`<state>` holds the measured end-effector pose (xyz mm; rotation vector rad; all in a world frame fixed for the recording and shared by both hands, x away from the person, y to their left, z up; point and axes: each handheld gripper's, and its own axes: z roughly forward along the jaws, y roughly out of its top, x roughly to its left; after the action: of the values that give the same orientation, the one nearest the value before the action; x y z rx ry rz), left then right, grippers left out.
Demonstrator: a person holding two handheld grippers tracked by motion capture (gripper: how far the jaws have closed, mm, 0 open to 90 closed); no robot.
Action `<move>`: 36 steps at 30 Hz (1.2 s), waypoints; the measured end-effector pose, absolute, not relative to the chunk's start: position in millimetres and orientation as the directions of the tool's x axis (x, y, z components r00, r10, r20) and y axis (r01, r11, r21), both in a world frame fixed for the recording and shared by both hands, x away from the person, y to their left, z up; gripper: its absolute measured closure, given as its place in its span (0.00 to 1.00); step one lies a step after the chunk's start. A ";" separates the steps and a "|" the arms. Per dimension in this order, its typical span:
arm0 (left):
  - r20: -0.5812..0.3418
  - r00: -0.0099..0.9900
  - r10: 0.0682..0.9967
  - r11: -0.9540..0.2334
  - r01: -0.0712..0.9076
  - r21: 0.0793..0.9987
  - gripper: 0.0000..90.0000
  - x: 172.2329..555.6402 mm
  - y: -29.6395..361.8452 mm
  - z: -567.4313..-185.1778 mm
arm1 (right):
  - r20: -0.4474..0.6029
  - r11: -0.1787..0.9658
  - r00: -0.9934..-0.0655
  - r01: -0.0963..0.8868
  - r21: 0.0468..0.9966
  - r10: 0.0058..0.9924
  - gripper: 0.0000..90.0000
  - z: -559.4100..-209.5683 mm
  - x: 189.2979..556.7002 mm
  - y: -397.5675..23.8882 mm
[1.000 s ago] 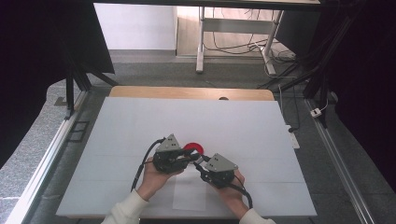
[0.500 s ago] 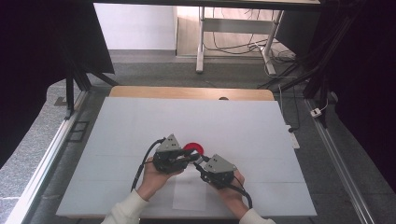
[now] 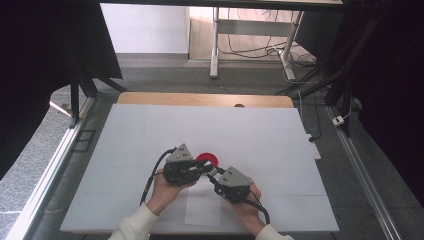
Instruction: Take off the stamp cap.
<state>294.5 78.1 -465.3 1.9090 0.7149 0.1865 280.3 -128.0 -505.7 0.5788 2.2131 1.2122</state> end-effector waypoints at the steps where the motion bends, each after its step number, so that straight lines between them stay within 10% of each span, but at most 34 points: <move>1: -0.187 0.810 0.556 -0.282 0.395 0.874 0.84 294.4 78.0 -465.3 | -0.257 0.502 -0.759 0.105 0.859 0.598 0.72 -505.8 280.4 -128.0; 36: -0.200 0.811 0.550 -0.273 0.401 0.875 0.84 294.6 78.6 -465.3 | -0.332 0.555 -0.751 0.056 0.830 0.571 0.72 -504.2 278.8 -130.2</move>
<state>294.6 78.6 -465.3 1.9018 0.7165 0.1708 278.8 -130.2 -504.2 0.5017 2.2054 1.1480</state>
